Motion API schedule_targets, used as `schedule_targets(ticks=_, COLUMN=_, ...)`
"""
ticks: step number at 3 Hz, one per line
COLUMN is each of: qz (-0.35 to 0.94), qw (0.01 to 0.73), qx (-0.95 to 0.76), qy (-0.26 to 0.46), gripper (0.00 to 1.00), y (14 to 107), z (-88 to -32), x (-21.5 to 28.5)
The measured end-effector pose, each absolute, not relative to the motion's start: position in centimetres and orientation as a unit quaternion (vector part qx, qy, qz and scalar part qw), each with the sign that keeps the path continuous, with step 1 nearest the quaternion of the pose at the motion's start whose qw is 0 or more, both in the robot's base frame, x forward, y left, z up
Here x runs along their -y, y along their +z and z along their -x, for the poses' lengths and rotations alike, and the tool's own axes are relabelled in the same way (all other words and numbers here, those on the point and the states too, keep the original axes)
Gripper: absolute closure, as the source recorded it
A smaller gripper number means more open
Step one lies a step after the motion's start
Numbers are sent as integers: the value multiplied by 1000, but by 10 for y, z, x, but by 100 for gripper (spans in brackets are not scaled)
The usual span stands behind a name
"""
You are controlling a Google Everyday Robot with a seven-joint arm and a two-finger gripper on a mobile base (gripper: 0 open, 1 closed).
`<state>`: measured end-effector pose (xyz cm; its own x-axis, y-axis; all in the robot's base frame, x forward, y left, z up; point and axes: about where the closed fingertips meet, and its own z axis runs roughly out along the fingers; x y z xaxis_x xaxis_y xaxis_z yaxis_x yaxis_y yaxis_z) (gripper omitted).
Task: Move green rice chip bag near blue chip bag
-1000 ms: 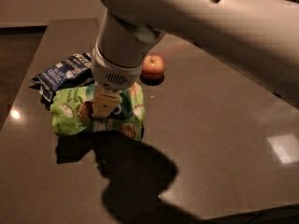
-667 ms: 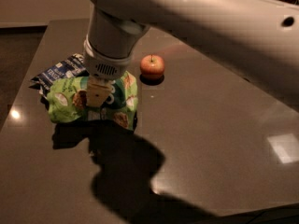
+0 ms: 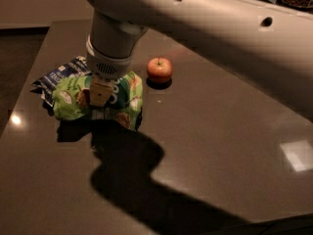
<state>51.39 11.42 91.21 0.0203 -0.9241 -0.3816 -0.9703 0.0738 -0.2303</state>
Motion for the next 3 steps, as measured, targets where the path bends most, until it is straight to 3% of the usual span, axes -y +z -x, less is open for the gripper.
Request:
schedule_targets(ticks=2, qz=680, qw=225, qx=-696, qy=50, gripper=0, y=915, z=-512, x=-115)
schedule_targets(ticks=3, qz=680, qw=225, qx=-696, qy=50, gripper=0, y=915, z=-511, x=-115)
